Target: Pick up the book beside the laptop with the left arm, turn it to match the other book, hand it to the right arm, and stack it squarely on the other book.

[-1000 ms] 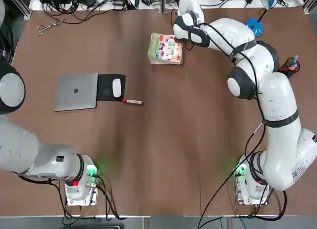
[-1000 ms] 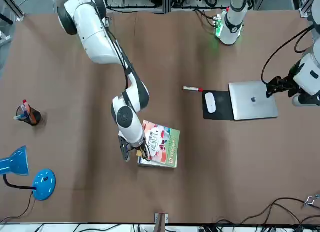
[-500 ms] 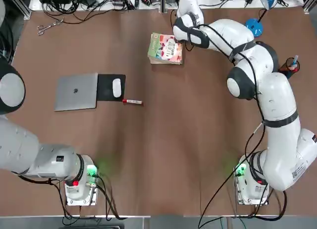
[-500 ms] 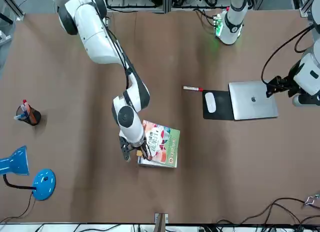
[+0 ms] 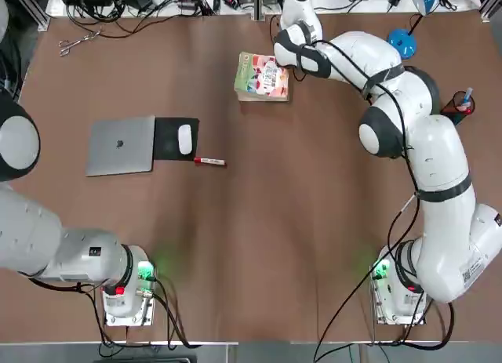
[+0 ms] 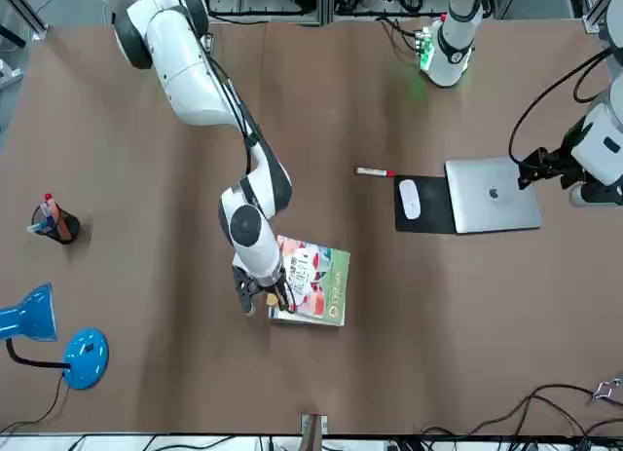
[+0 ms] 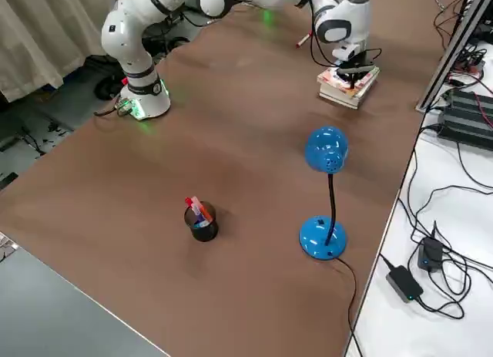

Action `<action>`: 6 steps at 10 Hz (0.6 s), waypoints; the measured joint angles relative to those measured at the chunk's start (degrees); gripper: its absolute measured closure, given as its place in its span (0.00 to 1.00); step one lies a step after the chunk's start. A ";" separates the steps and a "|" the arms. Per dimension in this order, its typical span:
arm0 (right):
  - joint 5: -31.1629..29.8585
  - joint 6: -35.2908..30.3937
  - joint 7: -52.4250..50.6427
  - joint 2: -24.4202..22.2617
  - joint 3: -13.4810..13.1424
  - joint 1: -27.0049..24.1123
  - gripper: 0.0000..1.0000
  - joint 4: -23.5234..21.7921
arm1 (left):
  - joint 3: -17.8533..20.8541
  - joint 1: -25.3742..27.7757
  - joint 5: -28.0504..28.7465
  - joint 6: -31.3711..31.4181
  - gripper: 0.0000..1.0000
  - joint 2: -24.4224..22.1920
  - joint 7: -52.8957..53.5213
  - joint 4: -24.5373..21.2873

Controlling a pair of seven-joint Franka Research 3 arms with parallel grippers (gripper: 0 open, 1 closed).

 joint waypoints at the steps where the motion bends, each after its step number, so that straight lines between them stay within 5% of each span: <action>1: -0.11 0.39 -0.01 0.08 0.00 0.00 0.99 0.00 | 0.00 0.00 0.00 0.00 0.00 0.00 0.00 0.00; 6: -0.35 1.10 -0.08 0.75 -0.05 0.01 0.99 0.92 | 0.00 0.00 0.00 0.00 0.00 0.00 0.00 0.00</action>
